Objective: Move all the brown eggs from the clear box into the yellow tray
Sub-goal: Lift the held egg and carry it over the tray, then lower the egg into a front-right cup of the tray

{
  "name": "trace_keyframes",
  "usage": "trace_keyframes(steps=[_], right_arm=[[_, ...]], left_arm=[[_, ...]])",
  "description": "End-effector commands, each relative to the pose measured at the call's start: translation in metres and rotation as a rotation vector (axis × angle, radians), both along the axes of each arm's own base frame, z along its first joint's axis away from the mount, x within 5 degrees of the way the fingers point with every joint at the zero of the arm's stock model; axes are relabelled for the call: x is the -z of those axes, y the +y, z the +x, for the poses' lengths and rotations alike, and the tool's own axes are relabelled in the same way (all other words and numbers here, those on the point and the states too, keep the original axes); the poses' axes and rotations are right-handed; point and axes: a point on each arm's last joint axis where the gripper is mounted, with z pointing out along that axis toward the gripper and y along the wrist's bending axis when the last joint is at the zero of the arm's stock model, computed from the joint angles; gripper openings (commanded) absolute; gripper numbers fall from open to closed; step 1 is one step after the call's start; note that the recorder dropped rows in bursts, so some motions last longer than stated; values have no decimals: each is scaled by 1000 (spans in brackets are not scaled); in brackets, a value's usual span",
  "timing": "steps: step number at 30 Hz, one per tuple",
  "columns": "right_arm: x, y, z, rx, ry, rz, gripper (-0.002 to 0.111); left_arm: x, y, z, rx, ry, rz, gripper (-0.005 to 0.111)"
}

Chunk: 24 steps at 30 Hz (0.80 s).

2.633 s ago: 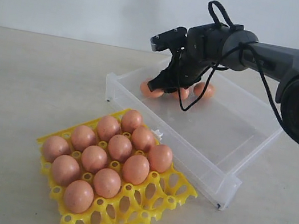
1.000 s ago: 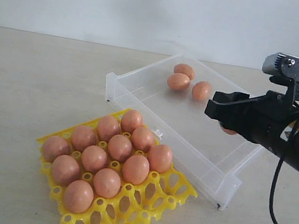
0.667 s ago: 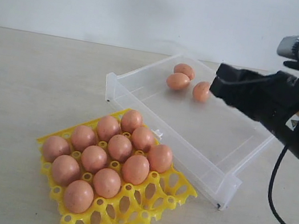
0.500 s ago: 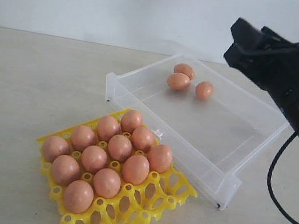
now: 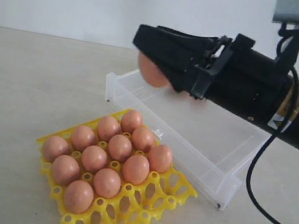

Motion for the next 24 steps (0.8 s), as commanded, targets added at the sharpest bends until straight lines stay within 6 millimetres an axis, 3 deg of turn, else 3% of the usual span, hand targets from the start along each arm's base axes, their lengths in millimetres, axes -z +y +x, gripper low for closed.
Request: trace_keyframes(steps=[1,6,12,16,24], right_arm=[[-11,16,-10,-177,-38,-66,0],[-3,43,-21,-271,-20,-82,0],[44,82,-32,-400,98,-156,0],[70,93,-34,-452,149,-173,0],[112,97,-27,-429,224,-247,0]], left_arm=[[1,0,0,-2,0,-3,4],[1,0,0,-2,0,-3,4],[1,0,0,-2,0,-3,4],[1,0,0,-2,0,-3,4],[1,0,0,-2,0,-3,4]])
